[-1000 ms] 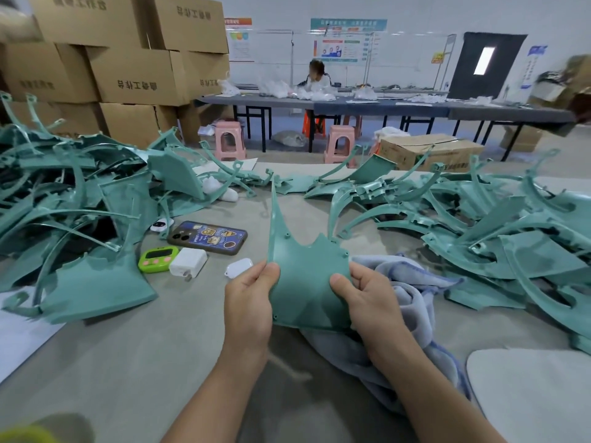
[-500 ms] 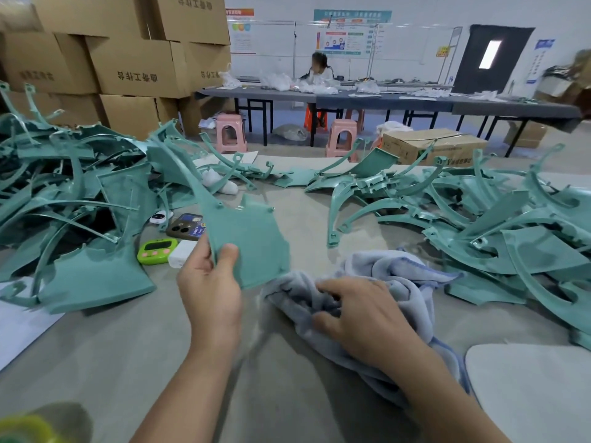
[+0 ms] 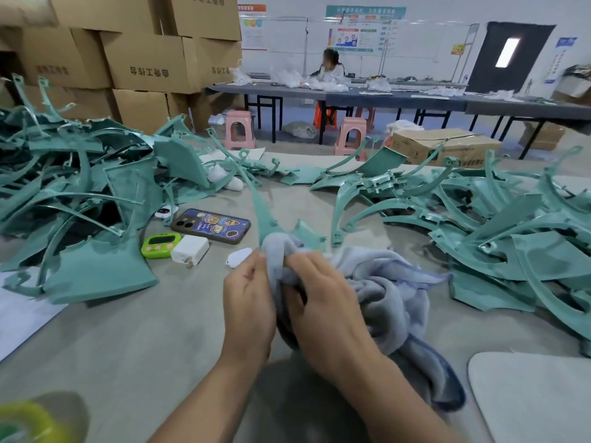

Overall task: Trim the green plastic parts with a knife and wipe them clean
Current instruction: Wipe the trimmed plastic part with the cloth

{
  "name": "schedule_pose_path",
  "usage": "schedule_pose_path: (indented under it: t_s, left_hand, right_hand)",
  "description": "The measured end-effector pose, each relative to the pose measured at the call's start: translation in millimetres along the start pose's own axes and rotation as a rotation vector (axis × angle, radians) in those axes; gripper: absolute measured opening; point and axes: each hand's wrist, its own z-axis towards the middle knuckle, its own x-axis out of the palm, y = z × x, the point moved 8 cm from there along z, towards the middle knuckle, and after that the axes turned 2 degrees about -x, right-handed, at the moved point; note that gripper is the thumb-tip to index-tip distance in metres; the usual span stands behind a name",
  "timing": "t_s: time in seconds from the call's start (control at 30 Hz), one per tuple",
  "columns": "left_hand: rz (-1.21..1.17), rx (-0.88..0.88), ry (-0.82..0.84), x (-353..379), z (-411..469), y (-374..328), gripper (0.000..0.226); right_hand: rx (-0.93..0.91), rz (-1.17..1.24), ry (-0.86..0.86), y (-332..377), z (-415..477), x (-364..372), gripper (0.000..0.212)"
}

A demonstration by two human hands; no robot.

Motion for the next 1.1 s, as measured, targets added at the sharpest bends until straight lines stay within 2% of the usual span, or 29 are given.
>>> schedule_pose_path:
  t_s: [0.07, 0.13, 0.2, 0.27, 0.33, 0.4, 0.47, 0.53, 0.6, 0.67, 0.7, 0.73, 0.77, 0.83, 0.87, 0.93, 0.97, 1.0, 1.03, 1.1]
  left_hand:
    - [-0.048, -0.056, 0.019, 0.5, 4.6, 6.1, 0.024]
    - [-0.067, -0.083, -0.023, 0.4, 5.9, 8.3, 0.043]
    - [-0.084, -0.068, -0.054, -1.9, 8.0, 5.2, 0.034]
    - [-0.093, -0.056, -0.082, -8.6, 10.8, 4.9, 0.033]
    - [-0.085, -0.047, -0.138, -19.6, 14.1, 3.9, 0.029]
    - [-0.062, -0.034, -0.195, -27.7, 15.4, -1.3, 0.03]
    - [0.018, -0.004, -0.223, -30.2, 14.4, -7.6, 0.039]
    - [0.071, 0.031, -0.206, -27.3, 11.9, -11.4, 0.037]
    - [0.024, 0.039, -0.125, -17.5, 9.0, -15.0, 0.025]
    - [-0.061, 0.031, 0.018, -4.9, 4.8, -18.8, 0.018]
    - [-0.122, 0.013, 0.079, 0.6, 2.2, -19.8, 0.021]
    - [-0.194, -0.021, 0.13, 4.9, -0.3, -21.2, 0.026]
    - [-0.257, -0.06, 0.172, 9.5, -3.7, -23.3, 0.032]
    - [-0.225, -0.05, 0.205, 13.3, -11.2, -33.6, 0.034]
    - [-0.092, 0.016, 0.195, 11.5, -13.5, -42.0, 0.033]
    - [0.346, 0.186, 0.135, 4.7, -14.5, -60.9, 0.037]
    - [0.519, 0.222, 0.09, -0.4, -13.4, -67.6, 0.042]
    - [0.56, 0.194, 0.074, -4.1, -12.5, -71.3, 0.046]
    - [0.5, 0.134, 0.091, -5.7, -12.7, -72.0, 0.047]
    - [0.233, 0.01, 0.218, 5.7, -18.5, -72.4, 0.042]
  right_hand:
    - [-0.006, -0.046, 0.104, -5.6, -4.0, 4.0, 0.011]
    - [0.053, -0.2, 0.023, -20.9, -0.4, -7.1, 0.01]
    - [0.214, -0.305, -0.136, -45.9, 3.8, -29.5, 0.013]
    - [0.459, -0.294, -0.2, -83.3, 2.8, -50.0, 0.018]
    - [0.577, -0.367, -0.243, -103.1, -3.0, -70.5, 0.018]
    - [0.612, -0.468, -0.307, -102.9, -10.5, -89.5, 0.015]
    - [0.453, -0.48, -0.413, -81.9, -15.1, -96.7, 0.033]
    - [0.199, -0.382, -0.412, -46.6, -14.5, -85.0, 0.039]
    - [0.054, -0.2, -0.15, -18.0, -11.0, -48.2, 0.047]
    - [0.034, -0.083, 0.161, -1.2, -14.6, -5.8, 0.085]
    - [0.031, -0.092, 0.237, 2.5, -18.2, 8.1, 0.1]
    - [0.032, -0.103, 0.225, 4.4, -19.5, 13.1, 0.103]
    - [0.043, -0.069, 0.135, 5.8, -18.5, 7.3, 0.092]
    - [0.122, 0.133, -0.107, 4.9, -13.0, -20.5, 0.052]
    - [0.212, 0.231, -0.173, -0.7, -8.9, -33.8, 0.04]
    - [0.399, 0.463, -0.29, -18.9, -3.9, -57.9, 0.027]
    - [0.504, 0.598, -0.317, -27.9, -5.1, -69.2, 0.021]
    - [0.598, 0.738, -0.302, -33.1, -7.9, -77.5, 0.018]
    - [0.666, 0.879, -0.273, -35.4, -12.2, -84.5, 0.02]
    - [0.745, 1.078, -0.257, -35.7, -28.8, -101.9, 0.026]
